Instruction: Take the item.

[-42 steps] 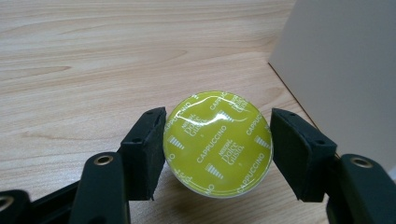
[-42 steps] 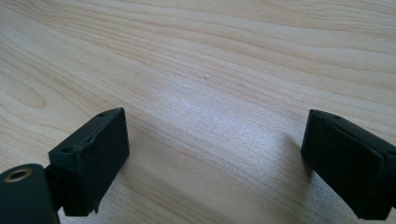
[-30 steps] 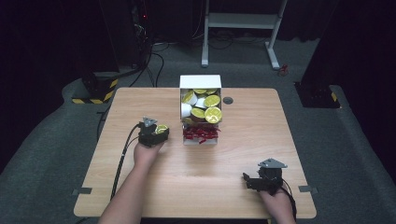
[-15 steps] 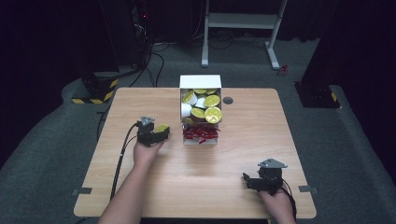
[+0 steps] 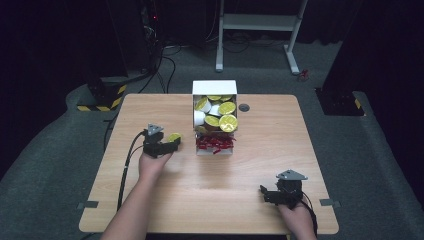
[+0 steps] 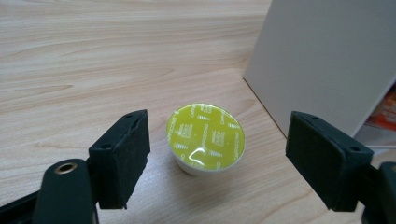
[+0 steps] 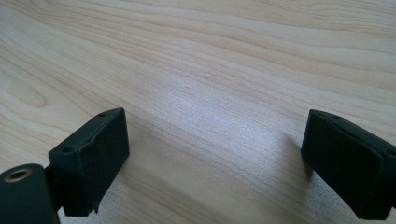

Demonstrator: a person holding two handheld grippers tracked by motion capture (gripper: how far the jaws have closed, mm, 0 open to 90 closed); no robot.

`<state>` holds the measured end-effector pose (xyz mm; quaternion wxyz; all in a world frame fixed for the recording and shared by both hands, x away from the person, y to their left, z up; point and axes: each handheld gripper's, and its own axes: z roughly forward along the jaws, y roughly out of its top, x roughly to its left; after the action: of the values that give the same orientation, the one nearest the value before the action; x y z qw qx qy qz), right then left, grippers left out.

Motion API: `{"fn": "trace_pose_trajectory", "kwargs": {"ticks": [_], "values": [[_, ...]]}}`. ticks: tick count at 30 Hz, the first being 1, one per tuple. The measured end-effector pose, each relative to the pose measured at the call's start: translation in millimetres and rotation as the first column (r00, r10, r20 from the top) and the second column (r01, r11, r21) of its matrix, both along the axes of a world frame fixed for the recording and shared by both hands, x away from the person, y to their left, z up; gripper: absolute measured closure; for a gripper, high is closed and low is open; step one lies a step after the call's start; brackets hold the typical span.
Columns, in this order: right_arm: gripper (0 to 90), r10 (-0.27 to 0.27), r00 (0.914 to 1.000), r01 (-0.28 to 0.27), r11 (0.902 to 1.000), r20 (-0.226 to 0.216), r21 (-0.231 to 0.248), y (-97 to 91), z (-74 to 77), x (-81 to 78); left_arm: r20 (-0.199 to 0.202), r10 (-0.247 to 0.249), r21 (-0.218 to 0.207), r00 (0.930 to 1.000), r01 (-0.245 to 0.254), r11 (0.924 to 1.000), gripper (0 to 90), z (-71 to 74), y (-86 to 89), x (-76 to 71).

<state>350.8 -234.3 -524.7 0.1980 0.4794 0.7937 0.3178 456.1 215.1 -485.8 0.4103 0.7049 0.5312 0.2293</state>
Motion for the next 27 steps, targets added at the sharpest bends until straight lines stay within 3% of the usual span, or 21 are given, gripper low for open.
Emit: {"fn": "trace_pose_trajectory", "kwargs": {"ticks": [9, 15, 18, 25, 27], "values": [[7.6, 0.0, 1.0, 0.0, 1.0, 0.0, 0.0, 0.0, 0.0, 0.0, 0.026, -0.015, -0.021, 0.9995, 0.015, 0.9997, 21.2, 6.6, 3.7, -12.6], [7.6, 0.0, 1.0, 0.0, 1.0, 0.0, 0.0, 0.0, 0.0, 0.0, 0.035, -0.027, -0.017, 0.999, 0.027, 0.9995, 21.3, 6.1, 15.9, -31.1], [7.5, 0.0, 1.0, 0.0, 1.0, 0.0, 0.0, 0.0, 0.0, 0.0, 0.022, -0.032, -0.009, 0.9992, 0.032, 0.9994, 21.7, 4.1, 23.9, -42.9], [7.5, 0.0, 1.0, 0.0, 1.0, 0.0, 0.0, 0.1, 0.0, 0.0, -0.024, -0.081, 0.053, 0.9965, 0.082, 0.9953, 22.1, -6.8, 41.8, -77.2], [7.5, 0.0, 1.0, 0.0, 1.0, -0.001, 0.0, 0.1, 0.0, 0.0, -0.05, -0.084, 0.047, 0.9952, 0.086, 0.9952, 22.4, -12.8, 47.6, -87.9]]}}
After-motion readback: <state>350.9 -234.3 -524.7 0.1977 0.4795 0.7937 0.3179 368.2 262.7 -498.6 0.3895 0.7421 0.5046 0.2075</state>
